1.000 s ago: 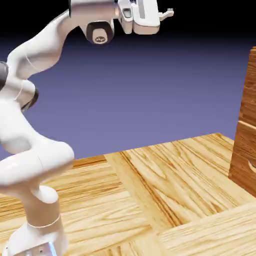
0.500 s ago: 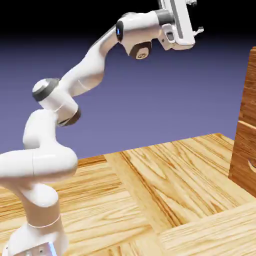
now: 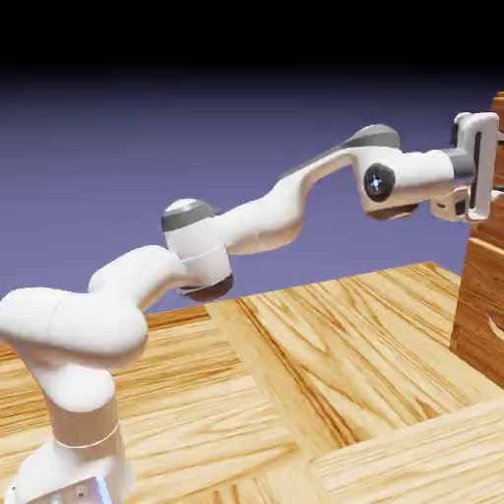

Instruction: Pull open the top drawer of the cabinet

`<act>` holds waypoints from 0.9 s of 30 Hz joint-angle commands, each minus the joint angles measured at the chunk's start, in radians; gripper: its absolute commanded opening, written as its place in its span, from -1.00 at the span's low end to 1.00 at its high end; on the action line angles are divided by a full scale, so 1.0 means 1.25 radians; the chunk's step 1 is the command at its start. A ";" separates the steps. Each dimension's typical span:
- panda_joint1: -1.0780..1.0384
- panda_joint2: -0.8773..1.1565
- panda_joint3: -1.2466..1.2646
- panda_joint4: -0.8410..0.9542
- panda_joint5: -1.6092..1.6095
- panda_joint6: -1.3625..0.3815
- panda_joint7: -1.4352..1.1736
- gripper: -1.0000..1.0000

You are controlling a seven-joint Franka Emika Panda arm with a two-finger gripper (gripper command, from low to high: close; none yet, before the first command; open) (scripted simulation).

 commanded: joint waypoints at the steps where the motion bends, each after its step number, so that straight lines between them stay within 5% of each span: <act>1: 0.000 0.000 0.000 0.000 0.000 0.000 0.000 0.00; 10: -0.139 0.027 -0.007 0.258 -0.011 0.116 0.038 0.00; 11: -0.139 0.027 -0.007 0.258 -0.011 0.116 0.038 -1.00; 27: 0.093 -0.024 -0.002 -0.176 0.002 -0.081 -0.014 -1.00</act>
